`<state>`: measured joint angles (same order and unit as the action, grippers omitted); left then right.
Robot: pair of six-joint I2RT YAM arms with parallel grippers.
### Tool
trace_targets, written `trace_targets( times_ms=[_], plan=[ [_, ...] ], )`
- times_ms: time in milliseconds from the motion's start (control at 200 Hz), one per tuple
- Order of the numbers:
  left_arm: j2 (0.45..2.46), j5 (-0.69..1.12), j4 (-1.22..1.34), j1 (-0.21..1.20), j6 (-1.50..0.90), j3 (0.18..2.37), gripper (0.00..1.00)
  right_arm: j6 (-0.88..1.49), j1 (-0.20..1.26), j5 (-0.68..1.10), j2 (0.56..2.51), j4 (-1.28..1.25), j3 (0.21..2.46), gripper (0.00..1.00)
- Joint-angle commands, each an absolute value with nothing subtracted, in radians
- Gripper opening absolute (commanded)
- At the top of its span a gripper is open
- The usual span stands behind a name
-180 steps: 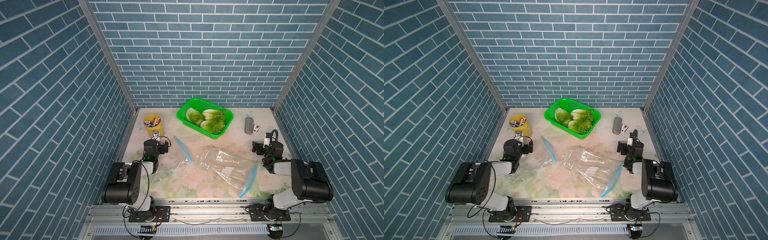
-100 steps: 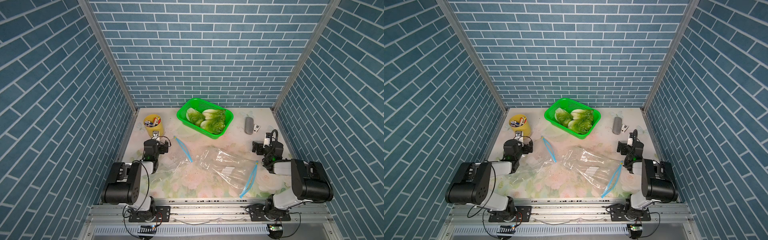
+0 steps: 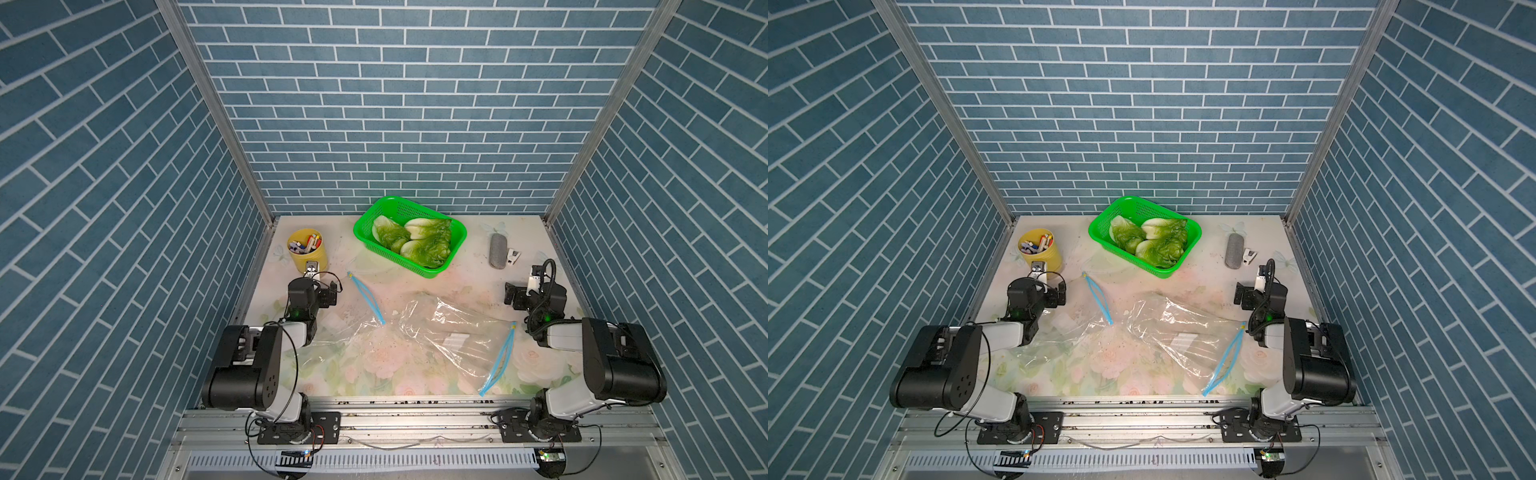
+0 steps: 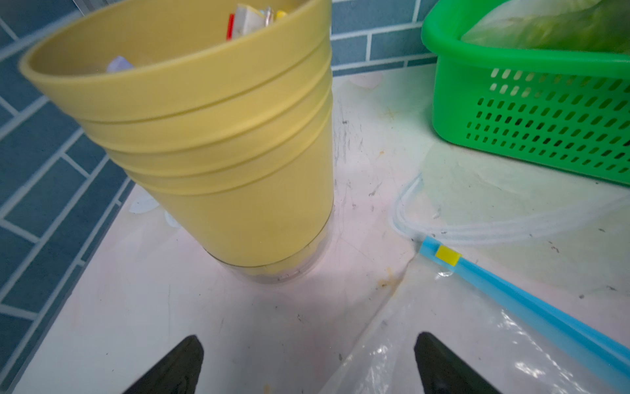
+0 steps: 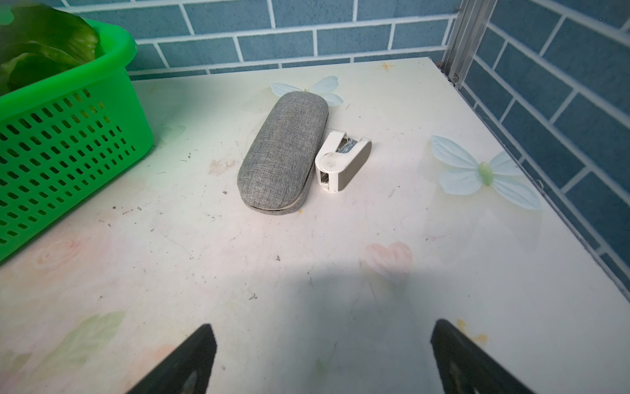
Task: Put the chinese cabbages into a zipper bag and zip it
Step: Move the basket to the center of the board.
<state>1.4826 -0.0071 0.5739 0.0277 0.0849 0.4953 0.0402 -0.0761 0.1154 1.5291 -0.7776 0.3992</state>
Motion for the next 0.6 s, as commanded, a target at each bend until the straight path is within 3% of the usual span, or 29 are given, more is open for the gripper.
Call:
trace_targets(
  times_ms=[0,310,595],
  plan=[
    [1.426,0.076,0.282,0.031,0.129,0.653,0.99,0.027,-0.065,0.097,1.468,-0.706,0.441,0.99],
    [1.179,0.08,0.319,0.031,0.091,0.553,0.99,0.101,-0.06,0.018,1.236,-0.529,0.459,0.99],
    [0.953,-0.094,0.238,0.029,-0.212,0.55,0.99,0.594,-0.066,-0.249,1.127,0.01,0.647,0.99]
  ],
)
